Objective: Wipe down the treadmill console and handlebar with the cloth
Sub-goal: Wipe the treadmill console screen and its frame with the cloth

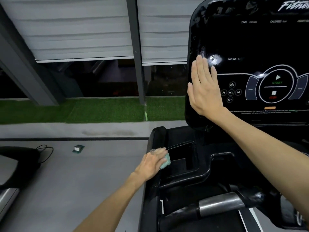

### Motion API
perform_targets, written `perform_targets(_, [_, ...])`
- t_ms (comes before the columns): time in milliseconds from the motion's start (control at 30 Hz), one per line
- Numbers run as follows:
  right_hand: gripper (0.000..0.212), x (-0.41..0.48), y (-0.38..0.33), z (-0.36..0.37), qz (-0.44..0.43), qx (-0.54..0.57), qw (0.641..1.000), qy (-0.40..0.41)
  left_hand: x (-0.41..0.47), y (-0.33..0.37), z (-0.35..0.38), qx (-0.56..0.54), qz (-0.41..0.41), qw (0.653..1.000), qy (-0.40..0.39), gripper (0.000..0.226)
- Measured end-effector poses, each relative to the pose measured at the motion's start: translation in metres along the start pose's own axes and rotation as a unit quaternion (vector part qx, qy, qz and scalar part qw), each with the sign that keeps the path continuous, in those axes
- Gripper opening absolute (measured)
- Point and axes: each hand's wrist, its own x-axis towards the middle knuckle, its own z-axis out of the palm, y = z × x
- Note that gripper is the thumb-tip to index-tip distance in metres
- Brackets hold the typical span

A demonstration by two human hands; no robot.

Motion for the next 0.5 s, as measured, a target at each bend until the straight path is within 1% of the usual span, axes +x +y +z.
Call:
perform_targets(267, [0.059,0.000,-0.001,-0.006,0.005,0.000,1.000,-0.028,-0.082,0.020,0.008,0.000,-0.018,1.000,-0.013,0.047])
perform_targets(333, [0.059,0.000,-0.002,-0.006,0.008,0.005,0.999,-0.031,-0.094,0.021,0.009,-0.014,-0.007,0.999,-0.030,0.055])
perform_targets(433, [0.059,0.000,-0.003,-0.005,0.011,0.012,0.999,-0.029,-0.100,0.021,0.011,-0.016,0.003,0.998,-0.052,0.076])
perform_targets(500, [0.060,0.000,-0.004,-0.005,0.013,0.016,0.999,-0.028,-0.094,0.021,0.011,-0.003,0.008,0.998,-0.061,0.076])
